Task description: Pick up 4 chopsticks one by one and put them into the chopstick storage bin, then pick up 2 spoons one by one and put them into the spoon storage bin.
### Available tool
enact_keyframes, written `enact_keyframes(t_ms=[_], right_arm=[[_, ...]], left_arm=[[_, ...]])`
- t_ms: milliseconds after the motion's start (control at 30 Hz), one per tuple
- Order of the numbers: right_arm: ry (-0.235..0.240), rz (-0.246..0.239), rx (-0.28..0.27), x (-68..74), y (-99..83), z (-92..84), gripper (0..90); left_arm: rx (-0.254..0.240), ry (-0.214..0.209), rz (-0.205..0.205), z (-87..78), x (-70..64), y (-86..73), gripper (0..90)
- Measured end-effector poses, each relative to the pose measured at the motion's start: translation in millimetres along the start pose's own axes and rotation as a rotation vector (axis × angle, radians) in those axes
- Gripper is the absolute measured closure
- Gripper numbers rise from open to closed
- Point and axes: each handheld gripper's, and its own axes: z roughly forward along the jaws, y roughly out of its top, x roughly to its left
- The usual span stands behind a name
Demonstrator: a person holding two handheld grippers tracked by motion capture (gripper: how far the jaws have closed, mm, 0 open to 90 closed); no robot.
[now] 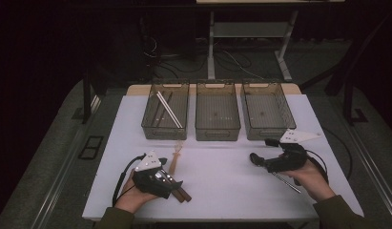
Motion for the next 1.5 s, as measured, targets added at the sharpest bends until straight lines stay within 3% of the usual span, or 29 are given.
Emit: enact_keyframes(t_ms=[367, 533, 800, 1500], right_arm=[[-0.021, 0.015, 0.017, -3.2, -29.9, -15.9, 14.3], [-0.020, 0.040, 0.031, -9.1, -36.4, -13.4, 14.3], [-0.028, 0.078, 0.038, -16.6, -36.4, -7.1, 14.3], [-0.025, 0.101, 0.073, -25.2, -25.5, 11.5, 14.4]], left_arm=[[0.004, 0.003, 0.007, 0.2, -1.1, 0.5, 0.0], [0.009, 0.000, 0.012, 0.8, -1.3, 0.7, 0.0], [0.008, 0.000, 0.012, 1.0, -1.8, 0.7, 0.0], [0.002, 0.002, 0.004, 0.4, -1.2, 0.8, 0.0]])
